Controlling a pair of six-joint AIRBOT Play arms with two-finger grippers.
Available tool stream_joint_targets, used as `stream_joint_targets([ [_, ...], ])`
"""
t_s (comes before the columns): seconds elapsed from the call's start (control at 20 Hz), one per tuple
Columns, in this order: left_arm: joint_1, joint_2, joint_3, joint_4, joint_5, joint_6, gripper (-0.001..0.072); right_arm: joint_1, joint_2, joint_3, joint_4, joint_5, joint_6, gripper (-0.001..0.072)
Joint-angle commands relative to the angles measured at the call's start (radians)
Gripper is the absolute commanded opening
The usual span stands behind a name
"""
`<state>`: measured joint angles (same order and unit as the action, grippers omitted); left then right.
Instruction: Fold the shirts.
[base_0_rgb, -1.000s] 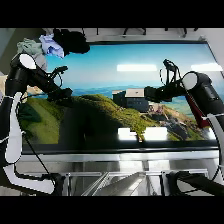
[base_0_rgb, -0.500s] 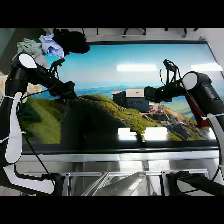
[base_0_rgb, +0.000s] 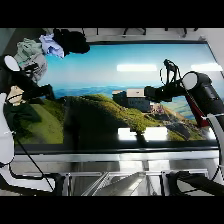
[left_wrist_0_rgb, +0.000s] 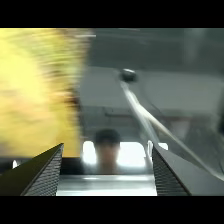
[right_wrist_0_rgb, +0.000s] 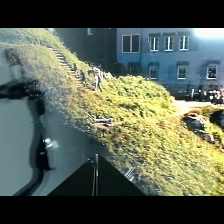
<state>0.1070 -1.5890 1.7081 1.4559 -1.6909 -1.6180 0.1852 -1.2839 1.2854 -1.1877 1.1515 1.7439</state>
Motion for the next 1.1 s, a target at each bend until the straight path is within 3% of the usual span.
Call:
stream_joint_targets([
  [0.0, 0.129, 0.014, 0.000, 0.131, 0.027, -0.028, 0.0590, 0.000, -0.001, 0.001, 0.000, 0.000, 0.002, 0.0028],
  [0.3, 0.417, -0.015, 0.000, 0.239, 0.110, -0.044, 0.0607, 0.000, -0.001, 0.001, 0.004, 0.030, 0.002, 0.0028],
  [0.6, 0.682, -0.129, 0.000, 0.143, 0.283, 0.008, 0.0607, 0.000, -0.010, 0.001, 0.008, 0.026, 0.053, 0.0028],
  [0.8, 0.717, -0.225, 0.000, 0.116, 0.398, 0.043, 0.0607, 0.000, -0.041, 0.000, 0.053, 0.026, 0.104, 0.0028],
  [1.05, 0.706, -0.336, 0.000, 0.069, 0.426, 0.047, 0.0607, 0.000, -0.071, 0.000, 0.119, 0.027, 0.103, 0.0028],
])
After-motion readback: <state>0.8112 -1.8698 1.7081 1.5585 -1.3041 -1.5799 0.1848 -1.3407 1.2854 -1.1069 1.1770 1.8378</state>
